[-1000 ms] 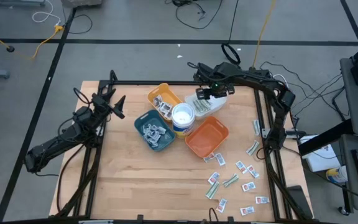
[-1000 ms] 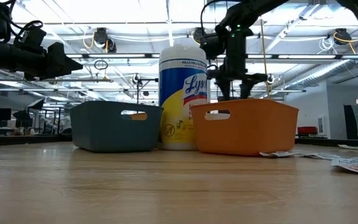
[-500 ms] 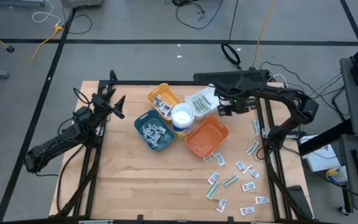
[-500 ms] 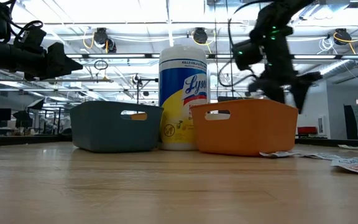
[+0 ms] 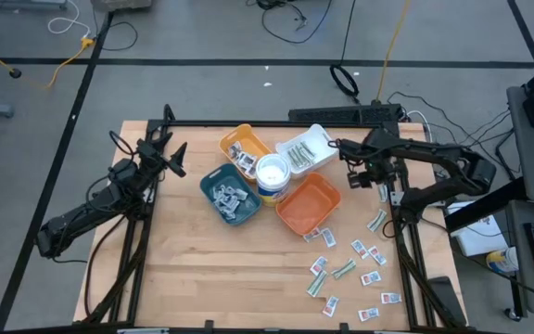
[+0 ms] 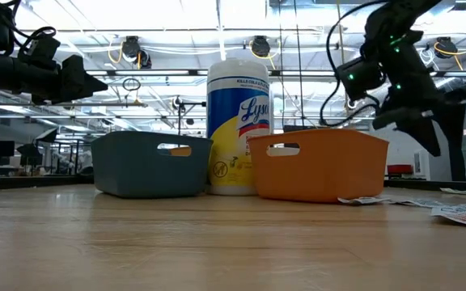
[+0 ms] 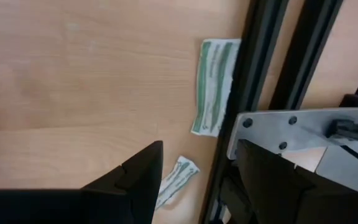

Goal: Pick & Place First Aid Supplies
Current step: Put the green bandage into the white bin

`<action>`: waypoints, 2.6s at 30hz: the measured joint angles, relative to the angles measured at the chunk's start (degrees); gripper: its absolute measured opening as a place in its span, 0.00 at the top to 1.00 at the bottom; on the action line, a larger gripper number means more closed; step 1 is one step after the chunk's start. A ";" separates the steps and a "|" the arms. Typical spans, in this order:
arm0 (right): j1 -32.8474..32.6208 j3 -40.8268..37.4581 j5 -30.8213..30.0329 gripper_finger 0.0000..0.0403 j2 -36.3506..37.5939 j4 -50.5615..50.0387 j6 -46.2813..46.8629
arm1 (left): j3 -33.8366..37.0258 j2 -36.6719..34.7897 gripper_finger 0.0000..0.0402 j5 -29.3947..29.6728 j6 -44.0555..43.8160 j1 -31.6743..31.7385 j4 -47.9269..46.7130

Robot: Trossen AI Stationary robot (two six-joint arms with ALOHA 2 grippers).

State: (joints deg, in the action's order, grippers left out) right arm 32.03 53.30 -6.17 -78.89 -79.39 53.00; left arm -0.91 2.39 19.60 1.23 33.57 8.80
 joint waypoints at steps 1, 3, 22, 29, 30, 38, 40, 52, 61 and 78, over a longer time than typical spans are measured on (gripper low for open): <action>0.00 -0.87 0.04 0.51 0.00 0.69 0.39 | 0.00 0.00 0.23 0.01 0.00 0.01 0.00; 0.00 -2.98 0.17 0.51 -0.11 2.69 0.31 | 0.00 0.00 0.23 0.01 0.00 0.01 0.00; 10.83 -16.46 4.21 0.52 -0.22 20.27 -1.40 | 0.00 0.00 0.23 0.01 0.00 0.01 0.00; 13.39 -16.55 8.05 0.68 -0.26 21.50 -1.26 | 0.00 0.00 0.23 0.01 0.00 -0.01 0.00; 13.94 -16.57 8.41 0.70 -0.26 21.37 -1.72 | 0.00 0.00 0.23 0.01 0.00 0.01 0.00; 18.89 -16.66 12.89 0.86 -0.31 24.40 -3.83 | 0.00 0.00 0.23 0.01 0.00 0.01 0.00; 18.93 -16.68 14.03 0.91 -0.31 25.26 -3.78 | 0.00 0.00 0.23 0.01 0.00 -0.01 0.01; 17.94 -14.58 16.06 1.00 -0.48 22.02 -4.64 | 0.00 0.00 0.23 0.01 0.00 -0.01 0.00; 13.59 0.58 10.52 1.00 -0.37 8.33 -5.96 | 0.00 0.00 0.23 0.01 0.00 0.01 0.00; 6.82 32.74 4.58 1.00 -17.10 -8.08 -18.43 | 0.00 0.00 0.23 0.01 0.00 -0.01 0.00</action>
State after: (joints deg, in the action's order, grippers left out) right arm 38.85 86.04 -1.59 -96.00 -87.47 34.56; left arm -0.91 2.39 19.62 1.23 33.56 8.80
